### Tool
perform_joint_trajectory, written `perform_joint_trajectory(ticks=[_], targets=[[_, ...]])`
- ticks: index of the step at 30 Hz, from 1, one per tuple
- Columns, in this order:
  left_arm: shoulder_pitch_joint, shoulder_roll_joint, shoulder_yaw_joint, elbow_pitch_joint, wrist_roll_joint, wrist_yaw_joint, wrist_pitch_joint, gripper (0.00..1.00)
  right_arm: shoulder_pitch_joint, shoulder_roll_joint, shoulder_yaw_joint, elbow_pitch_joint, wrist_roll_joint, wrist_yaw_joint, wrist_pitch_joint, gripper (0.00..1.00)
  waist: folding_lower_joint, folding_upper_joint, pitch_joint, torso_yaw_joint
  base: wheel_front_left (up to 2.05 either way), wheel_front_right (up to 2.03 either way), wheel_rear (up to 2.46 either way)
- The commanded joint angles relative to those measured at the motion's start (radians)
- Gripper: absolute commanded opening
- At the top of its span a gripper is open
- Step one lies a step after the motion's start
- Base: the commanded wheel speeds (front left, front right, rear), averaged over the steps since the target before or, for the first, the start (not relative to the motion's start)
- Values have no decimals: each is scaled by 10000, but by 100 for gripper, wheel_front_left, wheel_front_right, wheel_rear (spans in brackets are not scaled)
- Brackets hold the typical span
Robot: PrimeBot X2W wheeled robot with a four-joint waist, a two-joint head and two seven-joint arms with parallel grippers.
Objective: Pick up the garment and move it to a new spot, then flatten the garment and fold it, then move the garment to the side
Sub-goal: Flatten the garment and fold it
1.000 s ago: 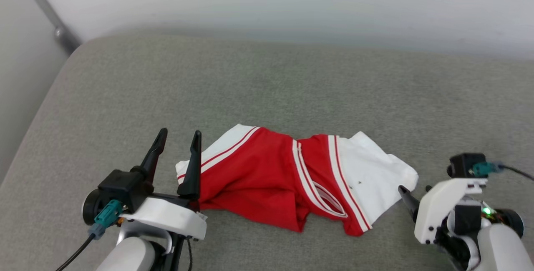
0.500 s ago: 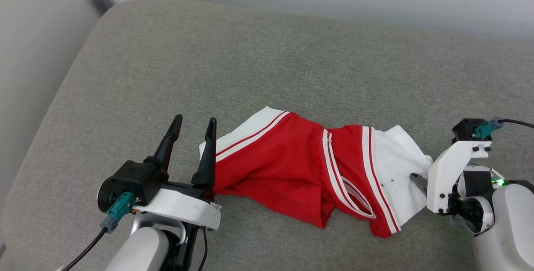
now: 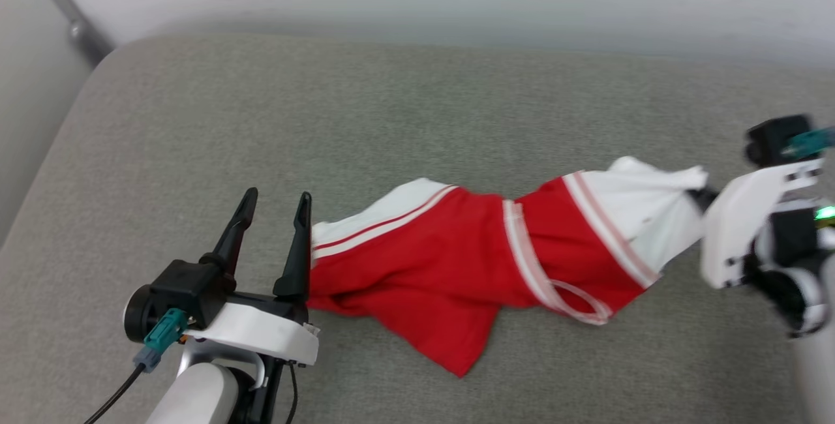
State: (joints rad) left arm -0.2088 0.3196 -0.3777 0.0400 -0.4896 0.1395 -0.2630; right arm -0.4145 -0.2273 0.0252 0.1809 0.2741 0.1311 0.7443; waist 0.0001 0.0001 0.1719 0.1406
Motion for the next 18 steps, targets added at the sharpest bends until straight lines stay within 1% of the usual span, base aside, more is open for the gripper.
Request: perform_joint_trajectory(ticks=[1,4,8,10,12,16,17,18], targets=[[130,87,64,-21,-23,12,1,100,-144,-308,-192,-370,41,-7,-29,0,-1,-1,-133,-304,0,0,0],[186,154,111,-70,-66,58,40,100,39,-742,-852,-1128,-91,-7,173,0,-1,-1,-175,-547,0,0,0],[222,162,78,-164,-119,91,111,100,856,-825,-2149,-1520,-406,-7,585,0,-1,-1,-180,-692,0,0,0],[271,155,66,-165,-154,94,154,100,1337,-513,-2790,-1335,-410,-7,574,0,-1,-1,-170,-716,0,0,0],[274,171,76,-142,-193,61,145,100,1860,-262,-3430,-859,-518,-7,358,0,-1,-1,-113,-721,0,0,0],[234,227,122,-60,-257,29,134,100,2471,422,-4133,204,-527,-7,-581,0,-1,-1,21,-713,0,0,0],[227,243,130,-30,-271,25,131,100,2533,556,-4217,448,-539,-7,-897,16,-1,-1,49,-715,0,0,0],[220,256,144,-19,-280,21,125,100,2573,683,-4262,670,-523,-7,-1218,98,-1,-1,70,-724,0,0,0]])
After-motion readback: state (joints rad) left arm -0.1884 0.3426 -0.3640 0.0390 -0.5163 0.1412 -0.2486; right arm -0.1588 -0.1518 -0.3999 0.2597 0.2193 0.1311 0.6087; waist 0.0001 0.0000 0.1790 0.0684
